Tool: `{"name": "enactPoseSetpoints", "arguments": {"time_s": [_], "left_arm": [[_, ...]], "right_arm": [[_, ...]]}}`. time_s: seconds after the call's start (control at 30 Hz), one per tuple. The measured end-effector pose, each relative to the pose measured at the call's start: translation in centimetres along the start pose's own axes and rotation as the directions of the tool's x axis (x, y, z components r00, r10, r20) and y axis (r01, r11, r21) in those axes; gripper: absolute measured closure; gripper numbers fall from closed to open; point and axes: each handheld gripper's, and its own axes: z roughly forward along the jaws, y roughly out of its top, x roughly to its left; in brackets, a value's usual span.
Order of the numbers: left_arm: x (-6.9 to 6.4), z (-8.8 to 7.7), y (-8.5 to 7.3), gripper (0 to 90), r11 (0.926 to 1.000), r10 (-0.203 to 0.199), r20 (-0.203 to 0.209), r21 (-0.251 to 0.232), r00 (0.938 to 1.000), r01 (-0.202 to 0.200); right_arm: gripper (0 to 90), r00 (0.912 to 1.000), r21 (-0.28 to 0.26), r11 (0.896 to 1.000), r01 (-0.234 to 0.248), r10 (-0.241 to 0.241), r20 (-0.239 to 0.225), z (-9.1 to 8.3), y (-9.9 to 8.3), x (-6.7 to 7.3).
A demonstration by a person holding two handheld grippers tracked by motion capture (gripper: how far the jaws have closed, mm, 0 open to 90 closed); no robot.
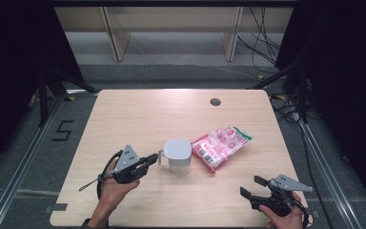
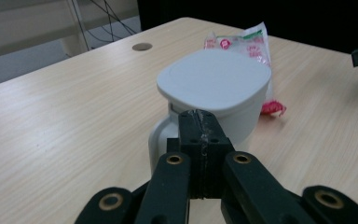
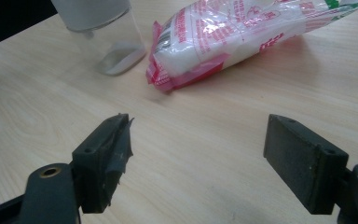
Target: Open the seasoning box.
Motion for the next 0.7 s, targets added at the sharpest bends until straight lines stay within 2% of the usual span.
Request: {"name": "enactPoseSetpoints", "arguments": {"time_s": [0.03,0.07,0.13,0.17,0.2,0.27,0.33,0.37,0.4,0.43,0.47,0.5,0.57,0.63,0.7], "left_arm": [[0.2,0.1,0.2,89.4,1.0000,0.003,0.008,-0.008,1.0000,-0.003],[0.3,0.3,0.5,89.4,0.9997,-0.010,0.021,-0.020,0.9997,0.010],[0.6,0.3,1.0,89.5,0.9997,0.003,0.012,-0.024,0.9999,-0.003],[0.8,0.4,1.2,89.5,0.9993,-0.011,0.008,-0.036,0.9999,0.012],[1.0,0.4,1.5,89.5,0.9991,-0.014,0.007,-0.041,0.9999,0.014],[1.3,0.6,2.0,89.5,0.9974,-0.031,0.015,-0.065,0.9994,0.032],[1.5,0.7,2.3,89.5,0.9973,-0.034,0.009,-0.065,0.9994,0.035],[1.6,0.9,2.5,89.4,0.9970,-0.021,0.018,-0.074,0.9996,0.022],[1.6,1.1,2.6,89.4,0.9970,-0.032,0.019,-0.070,0.9993,0.033],[1.6,1.3,2.6,89.4,0.9971,-0.034,0.025,-0.068,0.9991,0.035],[1.7,1.4,2.6,89.4,0.9979,-0.025,0.020,-0.060,0.9995,0.027],[1.8,1.6,2.6,89.4,0.9978,-0.029,0.024,-0.059,0.9993,0.030],[2.1,1.7,2.6,89.4,0.9980,-0.030,0.026,-0.056,0.9992,0.032],[2.2,2.0,2.5,89.4,0.9965,-0.057,0.031,-0.059,0.9979,0.058],[2.2,2.4,2.5,89.4,0.9958,-0.066,0.040,-0.061,0.9970,0.069]], "right_arm": [[23.8,1.0000,0.000,1.000,0.000,0.000,0.000,0.0,0.0,0.0],[23.8,0.9995,-0.009,0.999,0.032,-0.032,0.003,0.0,0.1,-0.2],[23.8,1.0000,0.011,1.000,-0.007,0.007,0.003,0.1,0.1,0.2],[23.8,1.0000,0.011,1.000,-0.007,0.007,0.003,0.1,0.1,0.2],[23.9,0.9996,0.013,1.000,0.027,-0.027,-0.007,0.0,0.0,0.0],[23.9,0.9997,0.007,1.000,0.024,-0.024,-0.001,0.0,0.0,-0.1],[24.1,0.9999,-0.001,1.000,0.011,-0.011,-0.012,-0.1,0.0,-0.1],[24.4,0.9999,-0.009,1.000,0.004,-0.004,-0.014,0.0,0.0,0.0],[24.3,0.9997,-0.003,1.000,-0.023,0.023,-0.010,-0.1,-0.1,0.2],[24.4,0.9997,-0.006,1.000,0.023,-0.023,-0.003,0.0,0.0,-0.1],[24.4,0.9995,-0.001,1.000,0.031,-0.031,0.002,0.1,0.0,-0.1],[24.5,0.9999,0.018,1.000,0.016,-0.016,0.005,0.0,0.0,0.0],[24.5,0.9998,0.003,1.000,0.019,-0.019,-0.008,-0.1,0.0,-0.1],[24.5,0.9998,0.000,1.000,0.019,-0.019,-0.006,-0.1,0.0,-0.1],[24.5,0.9996,0.002,1.000,0.029,-0.029,0.005,0.1,0.0,-0.1]]}}
